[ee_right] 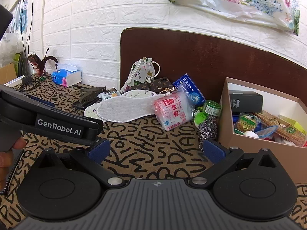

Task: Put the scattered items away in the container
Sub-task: 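Reach the left gripper to the clear bag of pink-labelled zip bags, then grasp the zip-bag pack with the left gripper and lift it, then carry the zip-bag pack with the left gripper into the cardboard box, then open the left gripper to drop the pack and withdraw, then reach the left gripper to the white insoles beside the red tape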

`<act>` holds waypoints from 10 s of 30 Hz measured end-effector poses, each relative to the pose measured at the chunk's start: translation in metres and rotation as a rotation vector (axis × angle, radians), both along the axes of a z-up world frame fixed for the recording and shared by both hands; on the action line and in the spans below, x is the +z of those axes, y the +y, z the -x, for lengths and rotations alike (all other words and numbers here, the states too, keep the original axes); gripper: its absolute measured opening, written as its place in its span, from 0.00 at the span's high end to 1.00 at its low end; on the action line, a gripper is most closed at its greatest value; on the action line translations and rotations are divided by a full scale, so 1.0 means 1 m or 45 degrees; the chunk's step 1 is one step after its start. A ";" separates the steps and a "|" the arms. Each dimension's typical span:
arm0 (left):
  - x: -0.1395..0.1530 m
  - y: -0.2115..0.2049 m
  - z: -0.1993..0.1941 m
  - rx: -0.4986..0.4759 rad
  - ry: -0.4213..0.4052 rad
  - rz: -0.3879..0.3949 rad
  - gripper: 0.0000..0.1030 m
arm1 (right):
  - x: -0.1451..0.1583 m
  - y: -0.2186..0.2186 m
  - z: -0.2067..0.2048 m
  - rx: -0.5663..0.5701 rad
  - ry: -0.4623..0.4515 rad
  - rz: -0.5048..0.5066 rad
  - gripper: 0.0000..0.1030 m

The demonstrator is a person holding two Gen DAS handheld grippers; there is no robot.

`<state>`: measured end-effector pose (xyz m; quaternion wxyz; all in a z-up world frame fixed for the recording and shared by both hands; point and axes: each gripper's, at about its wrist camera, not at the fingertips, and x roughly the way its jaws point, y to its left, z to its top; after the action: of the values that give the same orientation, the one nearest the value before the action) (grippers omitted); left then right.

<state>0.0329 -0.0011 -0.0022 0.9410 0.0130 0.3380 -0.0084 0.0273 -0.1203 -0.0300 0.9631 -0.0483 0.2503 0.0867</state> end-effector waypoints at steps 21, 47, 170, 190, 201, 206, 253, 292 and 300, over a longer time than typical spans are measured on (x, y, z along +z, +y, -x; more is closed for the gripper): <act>-0.014 0.003 -0.059 -0.098 0.021 0.086 0.00 | -0.020 0.007 -0.060 0.085 0.012 0.038 0.00; -0.041 -0.028 -0.206 -0.391 0.127 0.219 0.05 | -0.079 0.000 -0.173 -0.041 0.021 0.036 0.05; -0.020 -0.011 -0.038 -0.387 0.300 0.246 0.51 | -0.031 -0.010 0.010 0.304 0.137 -0.197 0.40; 0.082 -0.191 -0.093 -0.781 0.073 0.393 0.50 | 0.069 -0.168 0.003 -0.052 -0.220 -0.050 0.40; 0.067 -0.267 -0.175 -0.817 0.165 0.487 0.51 | 0.064 -0.251 -0.060 -0.115 -0.161 0.013 0.40; 0.050 -0.286 -0.209 -0.826 0.213 0.504 0.51 | 0.052 -0.272 -0.086 -0.116 -0.112 0.049 0.40; 0.056 -0.222 -0.055 -0.688 -0.009 0.173 0.00 | 0.052 -0.186 0.010 -0.312 -0.162 -0.012 0.00; 0.031 -0.026 0.021 -0.234 -0.024 0.155 0.00 | 0.029 -0.006 0.035 0.003 -0.055 -0.060 0.00; 0.016 0.002 0.003 -0.206 0.023 0.223 0.00 | 0.018 0.012 0.015 0.113 -0.045 -0.051 0.00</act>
<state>0.0301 0.0014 0.0138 0.9317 -0.0421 0.3422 -0.1139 0.0125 -0.1079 -0.0123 0.9633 -0.0418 0.2291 0.1335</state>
